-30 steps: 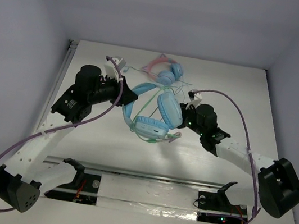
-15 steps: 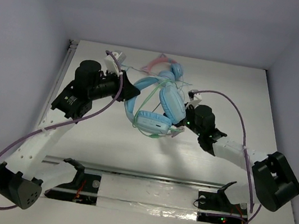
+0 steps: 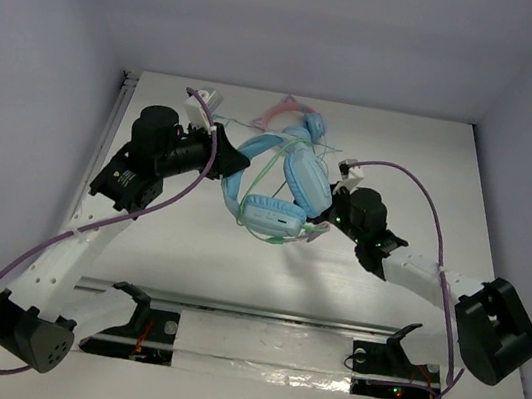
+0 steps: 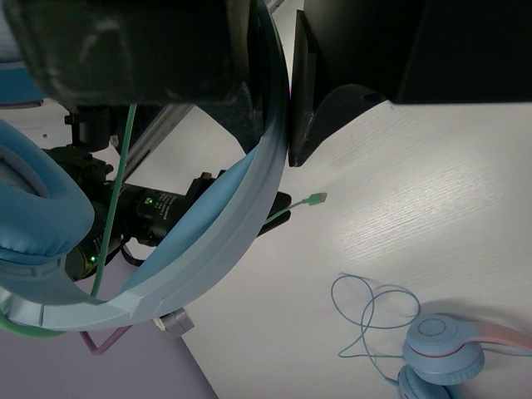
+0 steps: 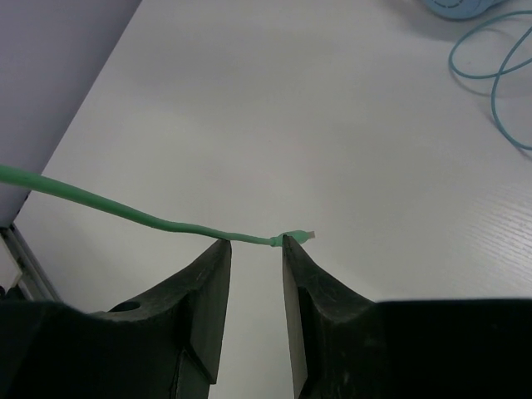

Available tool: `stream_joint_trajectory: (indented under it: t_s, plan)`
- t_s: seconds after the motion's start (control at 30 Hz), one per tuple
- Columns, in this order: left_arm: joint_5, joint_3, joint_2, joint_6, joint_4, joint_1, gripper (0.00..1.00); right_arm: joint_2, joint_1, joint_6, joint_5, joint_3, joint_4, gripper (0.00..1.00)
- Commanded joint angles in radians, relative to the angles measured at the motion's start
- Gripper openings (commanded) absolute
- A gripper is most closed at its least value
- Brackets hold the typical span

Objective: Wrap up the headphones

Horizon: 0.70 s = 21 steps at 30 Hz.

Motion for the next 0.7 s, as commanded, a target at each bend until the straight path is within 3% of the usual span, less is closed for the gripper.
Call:
stream_joint_trajectory:
  t_s: [0.0, 0.67]
  plan:
    - [0.039, 0.063, -0.041, -0.06, 0.065, 0.006, 0.0, 0.004, -0.007, -0.017, -0.056, 0.0, 0.064, 0.37]
    - [0.056, 0.069, -0.035, -0.083, 0.065, 0.006, 0.0, 0.064, -0.007, -0.03, -0.067, 0.01, 0.222, 0.39]
